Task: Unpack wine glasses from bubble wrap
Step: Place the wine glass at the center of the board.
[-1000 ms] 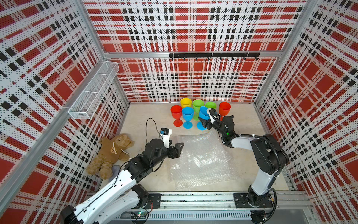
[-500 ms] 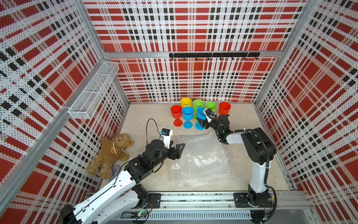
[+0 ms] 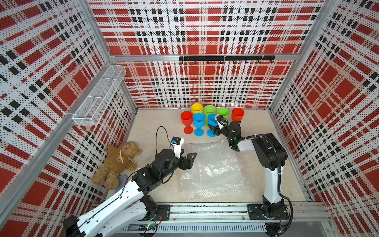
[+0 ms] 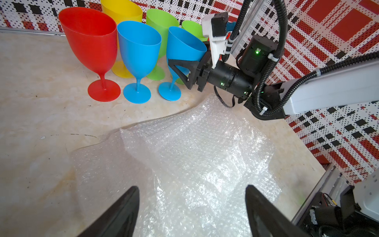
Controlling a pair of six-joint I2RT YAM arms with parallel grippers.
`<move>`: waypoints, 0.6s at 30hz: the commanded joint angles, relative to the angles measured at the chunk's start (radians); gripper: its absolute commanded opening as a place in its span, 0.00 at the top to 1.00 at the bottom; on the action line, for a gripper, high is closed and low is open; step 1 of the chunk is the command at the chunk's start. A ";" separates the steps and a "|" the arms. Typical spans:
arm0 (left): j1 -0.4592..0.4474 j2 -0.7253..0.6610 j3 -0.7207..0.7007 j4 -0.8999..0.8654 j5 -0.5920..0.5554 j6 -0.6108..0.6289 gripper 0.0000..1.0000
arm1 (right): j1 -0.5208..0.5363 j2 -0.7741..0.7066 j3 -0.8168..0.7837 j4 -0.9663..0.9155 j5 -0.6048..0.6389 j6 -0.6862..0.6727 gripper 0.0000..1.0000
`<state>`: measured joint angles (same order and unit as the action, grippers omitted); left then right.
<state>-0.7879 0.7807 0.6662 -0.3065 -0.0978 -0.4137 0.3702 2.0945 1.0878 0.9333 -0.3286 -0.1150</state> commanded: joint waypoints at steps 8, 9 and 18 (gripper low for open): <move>-0.014 -0.001 -0.013 0.016 -0.028 0.006 0.18 | -0.015 0.027 0.040 0.023 -0.003 -0.017 0.16; -0.014 -0.001 -0.013 0.015 -0.028 0.007 0.17 | -0.015 0.028 0.039 0.023 -0.005 -0.017 0.01; -0.016 0.008 -0.013 0.014 -0.031 0.005 0.17 | -0.015 0.020 0.026 0.036 -0.002 -0.012 0.00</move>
<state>-0.7982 0.7891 0.6659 -0.3065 -0.1143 -0.4141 0.3614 2.1048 1.1122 0.9340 -0.3252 -0.1146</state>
